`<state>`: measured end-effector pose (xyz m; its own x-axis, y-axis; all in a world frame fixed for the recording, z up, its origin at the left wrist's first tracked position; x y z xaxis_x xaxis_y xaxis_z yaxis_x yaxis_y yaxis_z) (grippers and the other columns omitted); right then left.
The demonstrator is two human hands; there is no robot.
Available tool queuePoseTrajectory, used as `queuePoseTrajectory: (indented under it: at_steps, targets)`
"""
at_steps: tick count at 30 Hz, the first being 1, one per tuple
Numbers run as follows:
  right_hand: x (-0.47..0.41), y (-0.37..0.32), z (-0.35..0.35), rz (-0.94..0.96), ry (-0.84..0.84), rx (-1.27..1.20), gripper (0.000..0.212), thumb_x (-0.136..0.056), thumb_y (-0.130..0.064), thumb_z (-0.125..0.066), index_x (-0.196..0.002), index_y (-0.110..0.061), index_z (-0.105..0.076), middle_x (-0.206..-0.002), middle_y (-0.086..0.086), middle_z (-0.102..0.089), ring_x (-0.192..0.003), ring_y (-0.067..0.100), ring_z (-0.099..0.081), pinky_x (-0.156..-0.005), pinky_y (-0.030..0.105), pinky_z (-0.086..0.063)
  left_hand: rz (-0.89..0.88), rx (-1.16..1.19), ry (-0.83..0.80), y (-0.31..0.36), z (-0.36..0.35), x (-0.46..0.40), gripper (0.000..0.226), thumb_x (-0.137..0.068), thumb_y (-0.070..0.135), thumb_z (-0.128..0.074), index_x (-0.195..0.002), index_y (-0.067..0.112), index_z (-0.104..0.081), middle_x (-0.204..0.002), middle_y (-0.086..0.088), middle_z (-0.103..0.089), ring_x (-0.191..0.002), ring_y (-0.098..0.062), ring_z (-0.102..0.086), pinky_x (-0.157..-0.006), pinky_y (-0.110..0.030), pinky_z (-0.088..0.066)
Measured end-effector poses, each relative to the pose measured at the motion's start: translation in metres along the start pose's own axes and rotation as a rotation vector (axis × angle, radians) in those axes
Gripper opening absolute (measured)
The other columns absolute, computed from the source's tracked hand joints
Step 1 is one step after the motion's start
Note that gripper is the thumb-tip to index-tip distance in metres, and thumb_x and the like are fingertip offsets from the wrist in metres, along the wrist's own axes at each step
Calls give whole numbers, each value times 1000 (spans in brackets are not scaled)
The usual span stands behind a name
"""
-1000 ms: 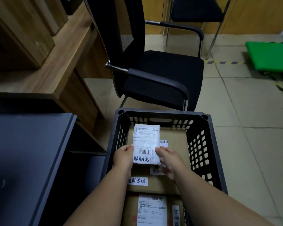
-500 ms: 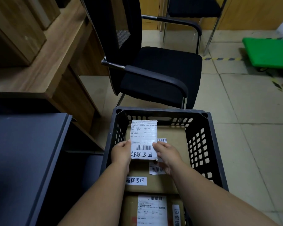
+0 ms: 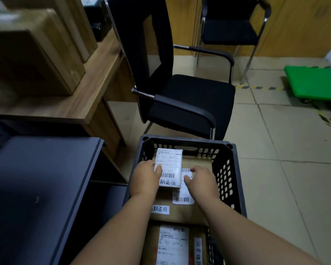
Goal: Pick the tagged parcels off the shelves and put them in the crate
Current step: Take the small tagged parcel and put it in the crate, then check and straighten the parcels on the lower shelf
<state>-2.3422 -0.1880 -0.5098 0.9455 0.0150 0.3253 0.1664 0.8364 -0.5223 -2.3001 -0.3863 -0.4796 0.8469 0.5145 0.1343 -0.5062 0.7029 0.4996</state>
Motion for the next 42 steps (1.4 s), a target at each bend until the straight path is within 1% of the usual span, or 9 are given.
queuePoseTrajectory:
  at_steps: [3,6,11,15,21,25,32,39,42]
  targets:
    - [22,-21,29,141,60,186,34,-88,-31,-52,-118,-18,-59,-121,2,-58,-116,22,-46,-86,32,-41,-117,-174,66,23,27,23,30,-93,36,-47,-107,17,-65,-104,-3,-61,-93,-23,-56,-73,-33,-44]
    - [47,-32,56,223,99,270,31,-87,-31,-52,-114,-19,-61,-117,1,-59,-111,22,-48,-83,31,-41,-170,-363,95,42,51,52,30,-93,39,-44,-101,17,-63,-103,-3,-61,-93,-23,-56,-73,-33,-39]
    - [98,-46,89,334,115,348,30,-88,-29,-50,-115,-19,-60,-117,1,-58,-110,22,-48,-80,31,-39,-137,-470,114,53,90,113,29,-93,37,-41,-102,17,-61,-107,-3,-60,-98,-24,-54,-78,-34,-38]
    - [142,-59,101,415,92,349,31,-87,-27,-53,-116,-19,-59,-119,2,-58,-112,22,-48,-84,31,-41,-77,-474,134,43,125,161,30,-94,35,-40,-106,16,-60,-108,-4,-59,-100,-25,-53,-79,-34,-39]
    - [219,-97,95,570,49,390,26,-88,-26,-53,-112,-19,-59,-115,2,-58,-111,23,-48,-84,33,-42,63,-435,205,-3,184,237,27,-94,33,-44,-100,12,-60,-108,-6,-59,-101,-25,-53,-74,-34,-40]
    - [278,-124,80,685,13,386,23,-88,-27,-49,-104,-14,-59,-109,6,-58,-107,27,-50,-80,33,-43,184,-444,259,-45,220,293,30,-95,33,-43,-106,11,-61,-111,-7,-59,-104,-27,-53,-78,-34,-40]
    - [404,-166,47,900,-58,340,27,-89,-30,-54,-110,-14,-59,-114,6,-56,-111,29,-47,-84,37,-43,370,-432,361,-118,269,413,30,-96,31,-42,-105,9,-60,-111,-9,-58,-103,-28,-53,-76,-34,-39]
    - [558,-148,-5,1054,-201,383,31,-93,-31,-51,-119,-16,-58,-123,4,-55,-117,26,-45,-86,35,-46,550,-420,423,-188,286,576,31,-96,34,-43,-102,9,-61,-108,-9,-60,-100,-28,-55,-70,-33,-34]
    - [628,-127,-23,1114,-265,389,32,-94,-31,-51,-121,-14,-57,-126,5,-54,-119,26,-44,-86,35,-45,633,-420,431,-212,285,655,32,-96,34,-43,-104,9,-61,-109,-9,-59,-101,-28,-55,-74,-35,-39]
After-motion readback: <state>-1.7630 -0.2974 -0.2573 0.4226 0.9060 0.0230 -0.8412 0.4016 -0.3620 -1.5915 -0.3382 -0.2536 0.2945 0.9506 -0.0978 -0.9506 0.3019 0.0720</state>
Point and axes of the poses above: each hand's wrist, its own x-axis away from the middle knuckle, its own z-axis out of the back of the hand, y = z × x, the point moved 10 cm from there along -x, towards the middle knuckle
